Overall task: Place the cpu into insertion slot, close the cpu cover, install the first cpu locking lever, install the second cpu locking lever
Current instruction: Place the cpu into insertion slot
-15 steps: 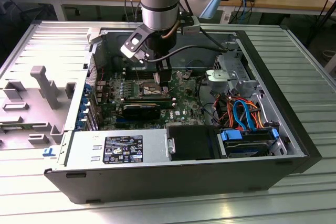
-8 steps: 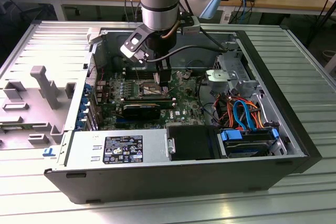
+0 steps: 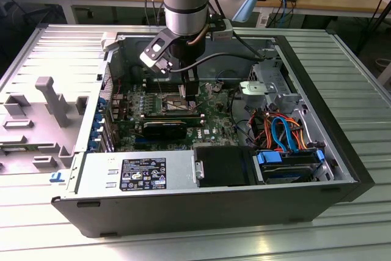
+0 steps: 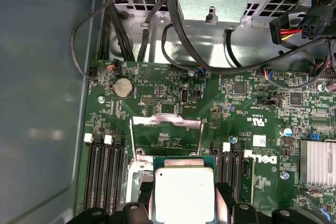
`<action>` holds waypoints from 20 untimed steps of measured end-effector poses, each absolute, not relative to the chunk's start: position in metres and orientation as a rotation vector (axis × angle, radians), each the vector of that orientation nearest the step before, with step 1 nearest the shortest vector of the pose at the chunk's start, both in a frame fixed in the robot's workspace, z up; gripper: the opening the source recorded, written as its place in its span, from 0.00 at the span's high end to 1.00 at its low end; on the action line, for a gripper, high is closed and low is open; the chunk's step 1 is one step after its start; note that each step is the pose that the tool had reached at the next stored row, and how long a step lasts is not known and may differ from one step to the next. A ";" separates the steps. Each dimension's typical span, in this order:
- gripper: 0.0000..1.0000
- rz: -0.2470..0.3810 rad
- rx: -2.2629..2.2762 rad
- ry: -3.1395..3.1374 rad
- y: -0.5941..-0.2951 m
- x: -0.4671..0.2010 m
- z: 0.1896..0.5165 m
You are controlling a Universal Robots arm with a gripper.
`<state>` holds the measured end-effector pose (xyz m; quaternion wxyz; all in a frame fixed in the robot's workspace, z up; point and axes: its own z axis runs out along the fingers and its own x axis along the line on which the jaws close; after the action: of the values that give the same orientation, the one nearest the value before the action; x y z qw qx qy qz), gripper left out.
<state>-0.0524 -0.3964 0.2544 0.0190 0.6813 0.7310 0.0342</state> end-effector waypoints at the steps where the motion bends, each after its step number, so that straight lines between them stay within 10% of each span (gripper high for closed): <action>1: 0.45 0.106 2.116 2.268 -0.396 -0.052 0.254; 20: 0.45 0.105 2.148 2.236 -0.396 -0.052 0.254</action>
<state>-0.0524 -0.3964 0.2539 0.0195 0.6923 0.7206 0.0339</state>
